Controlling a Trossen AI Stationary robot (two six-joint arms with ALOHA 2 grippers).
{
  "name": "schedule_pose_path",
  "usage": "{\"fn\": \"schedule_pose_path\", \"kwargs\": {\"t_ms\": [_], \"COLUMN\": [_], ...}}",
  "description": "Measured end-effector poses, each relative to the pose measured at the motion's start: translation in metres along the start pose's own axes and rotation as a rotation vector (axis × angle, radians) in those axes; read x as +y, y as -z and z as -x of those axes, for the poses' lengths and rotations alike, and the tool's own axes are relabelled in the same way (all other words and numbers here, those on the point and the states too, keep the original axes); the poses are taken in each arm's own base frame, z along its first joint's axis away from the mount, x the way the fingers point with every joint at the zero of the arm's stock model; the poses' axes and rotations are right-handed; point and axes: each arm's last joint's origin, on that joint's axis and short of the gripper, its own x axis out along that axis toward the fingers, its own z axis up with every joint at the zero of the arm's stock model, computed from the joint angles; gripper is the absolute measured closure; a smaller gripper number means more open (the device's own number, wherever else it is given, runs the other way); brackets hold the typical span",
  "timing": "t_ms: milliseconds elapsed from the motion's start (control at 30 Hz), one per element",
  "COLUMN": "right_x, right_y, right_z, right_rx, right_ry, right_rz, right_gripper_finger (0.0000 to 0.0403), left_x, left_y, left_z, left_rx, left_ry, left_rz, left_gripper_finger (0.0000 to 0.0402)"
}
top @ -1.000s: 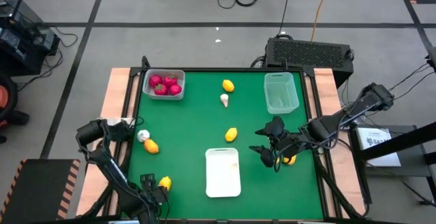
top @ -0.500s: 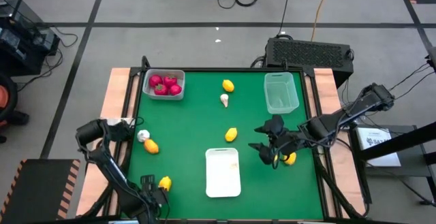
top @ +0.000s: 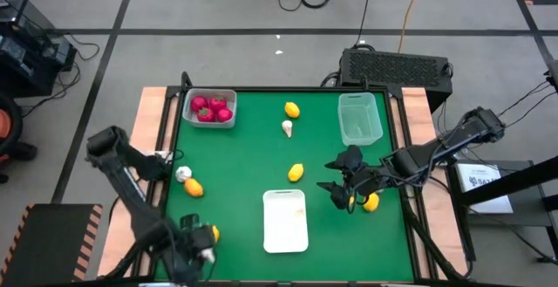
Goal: Sort produce into baskets
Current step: Put the bottom left garlic into the white bin
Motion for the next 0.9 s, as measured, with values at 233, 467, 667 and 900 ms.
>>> {"fn": "schedule_pose_path", "kwargs": {"t_ms": [233,467,667,900], "right_x": [-0.002,0.0,0.001,0.001], "right_y": [-0.003,-0.002,0.0,0.0], "right_z": [-0.002,-0.002,-0.001,-0.001], "right_rx": [-0.013,0.042,0.083,0.1], "right_ry": [0.0,-0.054,-0.089,-0.102], "right_rz": [-0.009,-0.024,-0.044,-0.052], "right_gripper_finger": [0.009,0.009,0.009,0.009], "left_x": [0.03,0.067,0.077,0.079], "left_y": [-0.083,-0.159,-0.185,-0.194], "left_z": [0.007,-0.021,-0.044,-0.054], "left_rx": [-0.229,-0.402,-0.391,-0.43], "left_ry": [0.083,0.064,0.191,0.2], "left_rz": [-0.025,-0.058,-0.072,-0.067], "left_gripper_finger": [0.0201,0.0201,0.0201,0.0201]}}
